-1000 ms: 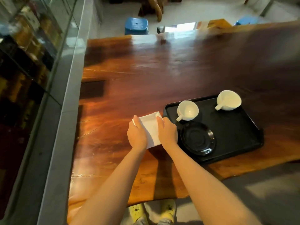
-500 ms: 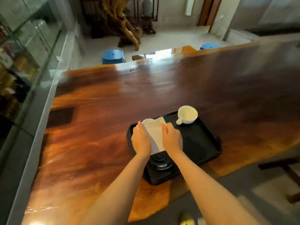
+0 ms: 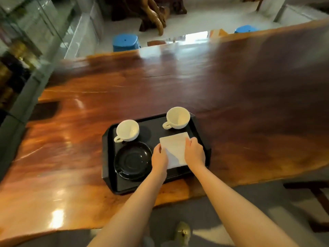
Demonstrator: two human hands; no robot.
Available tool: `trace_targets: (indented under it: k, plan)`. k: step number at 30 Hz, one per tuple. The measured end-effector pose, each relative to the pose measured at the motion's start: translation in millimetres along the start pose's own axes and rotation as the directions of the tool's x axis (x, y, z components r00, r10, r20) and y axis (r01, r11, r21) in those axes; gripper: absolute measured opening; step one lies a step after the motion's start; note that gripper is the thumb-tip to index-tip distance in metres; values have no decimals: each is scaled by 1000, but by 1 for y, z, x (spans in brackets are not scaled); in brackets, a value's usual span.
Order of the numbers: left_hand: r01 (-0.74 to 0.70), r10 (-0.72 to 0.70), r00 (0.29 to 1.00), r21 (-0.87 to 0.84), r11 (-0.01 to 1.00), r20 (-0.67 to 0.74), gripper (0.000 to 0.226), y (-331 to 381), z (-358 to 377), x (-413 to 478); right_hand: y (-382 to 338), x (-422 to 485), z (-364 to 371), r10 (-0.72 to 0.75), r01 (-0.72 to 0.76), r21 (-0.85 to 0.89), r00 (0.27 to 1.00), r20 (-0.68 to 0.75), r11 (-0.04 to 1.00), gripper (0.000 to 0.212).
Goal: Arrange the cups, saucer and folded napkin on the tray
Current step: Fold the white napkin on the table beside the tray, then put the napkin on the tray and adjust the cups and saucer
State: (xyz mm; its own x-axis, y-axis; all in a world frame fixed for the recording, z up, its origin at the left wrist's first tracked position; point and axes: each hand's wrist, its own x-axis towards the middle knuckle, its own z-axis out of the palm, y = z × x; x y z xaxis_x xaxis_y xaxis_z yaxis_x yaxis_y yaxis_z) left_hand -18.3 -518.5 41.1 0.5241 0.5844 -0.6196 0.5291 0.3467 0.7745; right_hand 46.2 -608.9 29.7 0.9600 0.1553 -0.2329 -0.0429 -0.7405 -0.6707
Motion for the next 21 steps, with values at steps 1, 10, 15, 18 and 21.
trace_targets:
  k: [1, 10, 15, 18, 21]
  plan:
    - [-9, 9, 1000, -4, 1000, 12, 39, -5, 5, 0, 5, 4, 0, 15, -15, -6, 999, 38, 1000, 34]
    - [20, -20, 1000, 29, 999, -12, 52, -28, 31, 23, 35, 33, 18, 28, -9, -80, 972, 235, 997, 35]
    - [-26, 36, 997, 142, 989, -70, 57, -29, 37, 21, 47, 33, 28, -11, 46, -186, 982, 188, 982, 40]
    - [-72, 89, 993, 211, 975, -74, 62, -31, 38, 21, 50, 32, 30, -37, 62, -156, 986, 163, 986, 38]
    - [-100, 126, 989, 269, 958, -80, 64, -28, 37, 21, 46, 34, 28, -29, 55, -149, 984, 177, 987, 42]
